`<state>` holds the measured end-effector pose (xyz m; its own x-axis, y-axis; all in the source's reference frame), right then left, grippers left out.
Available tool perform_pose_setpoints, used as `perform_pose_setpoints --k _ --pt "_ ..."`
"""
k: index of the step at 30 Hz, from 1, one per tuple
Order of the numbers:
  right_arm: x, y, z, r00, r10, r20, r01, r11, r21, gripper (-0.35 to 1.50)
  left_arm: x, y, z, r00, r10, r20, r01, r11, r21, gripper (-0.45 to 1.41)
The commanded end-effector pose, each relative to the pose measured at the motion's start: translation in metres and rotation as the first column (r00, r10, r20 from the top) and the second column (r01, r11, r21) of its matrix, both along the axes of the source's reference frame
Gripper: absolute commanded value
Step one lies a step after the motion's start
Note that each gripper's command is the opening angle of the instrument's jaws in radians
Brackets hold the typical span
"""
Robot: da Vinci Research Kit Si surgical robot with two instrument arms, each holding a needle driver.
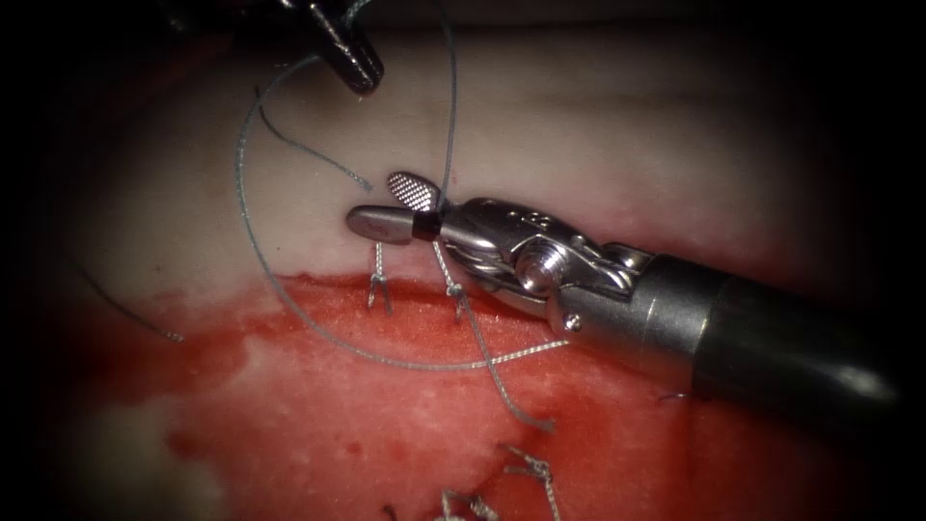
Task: Wound Closure
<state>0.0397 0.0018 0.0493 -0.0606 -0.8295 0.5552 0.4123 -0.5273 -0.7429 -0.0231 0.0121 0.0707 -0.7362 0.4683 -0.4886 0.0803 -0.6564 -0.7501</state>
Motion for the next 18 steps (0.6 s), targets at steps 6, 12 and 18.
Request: perform_pose_setpoints --k 6,12,18 --pt "0.0015 0.0002 -0.0004 1.000 -0.019 0.020 0.019 1.000 -0.011 1.36 -0.0001 0.0013 -0.0026 1.000 -0.002 0.027 0.003 1.000 -0.030 -0.45" --pt "0.0012 0.0001 -0.0002 0.998 -0.042 0.047 0.046 0.994 -0.096 0.66 -0.0001 0.0013 -0.0030 1.000 -0.003 0.028 0.004 1.000 -0.030 -0.45" --pt "0.0006 0.0004 0.0002 0.999 -0.041 0.019 0.042 0.999 -0.007 -0.35 -0.0001 0.0013 -0.0031 1.000 -0.003 0.028 0.004 1.000 -0.030 -0.45"
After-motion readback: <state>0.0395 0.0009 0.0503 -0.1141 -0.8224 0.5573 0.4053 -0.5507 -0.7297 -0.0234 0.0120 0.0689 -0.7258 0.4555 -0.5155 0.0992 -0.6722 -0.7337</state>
